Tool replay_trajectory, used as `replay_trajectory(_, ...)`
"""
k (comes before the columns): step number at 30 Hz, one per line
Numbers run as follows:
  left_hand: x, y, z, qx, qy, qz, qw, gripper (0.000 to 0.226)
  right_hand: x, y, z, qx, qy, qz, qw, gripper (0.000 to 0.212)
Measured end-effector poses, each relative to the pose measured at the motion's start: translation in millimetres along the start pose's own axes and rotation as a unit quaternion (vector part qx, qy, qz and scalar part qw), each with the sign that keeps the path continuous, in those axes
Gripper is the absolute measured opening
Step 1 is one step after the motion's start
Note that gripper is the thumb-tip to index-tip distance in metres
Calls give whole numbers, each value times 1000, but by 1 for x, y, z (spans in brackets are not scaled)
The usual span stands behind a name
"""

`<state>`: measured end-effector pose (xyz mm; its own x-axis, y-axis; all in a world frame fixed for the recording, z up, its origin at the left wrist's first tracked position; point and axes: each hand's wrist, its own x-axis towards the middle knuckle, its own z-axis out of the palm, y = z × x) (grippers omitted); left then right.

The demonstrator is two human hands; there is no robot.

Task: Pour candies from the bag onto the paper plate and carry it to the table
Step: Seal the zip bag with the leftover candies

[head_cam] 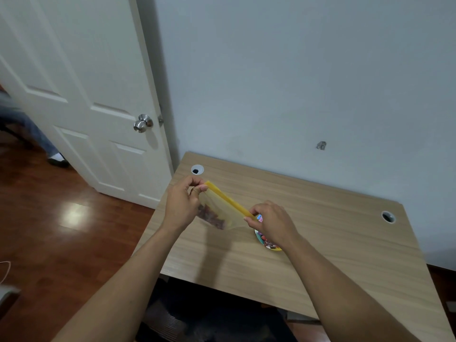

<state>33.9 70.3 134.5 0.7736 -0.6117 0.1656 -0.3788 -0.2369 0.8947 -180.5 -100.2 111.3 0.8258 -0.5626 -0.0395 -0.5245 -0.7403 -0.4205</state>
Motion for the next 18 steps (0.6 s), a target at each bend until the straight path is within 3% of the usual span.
replay_trajectory(13, 3, -18, -1, -37, 3, -65, 997, 13, -6, 15, 9, 23, -1, 6, 1000, 13)
replay_trajectory(18, -3, -39, 0, 41, -40, -78, 995, 17, -4, 26, 19, 61, 0, 18, 998, 15)
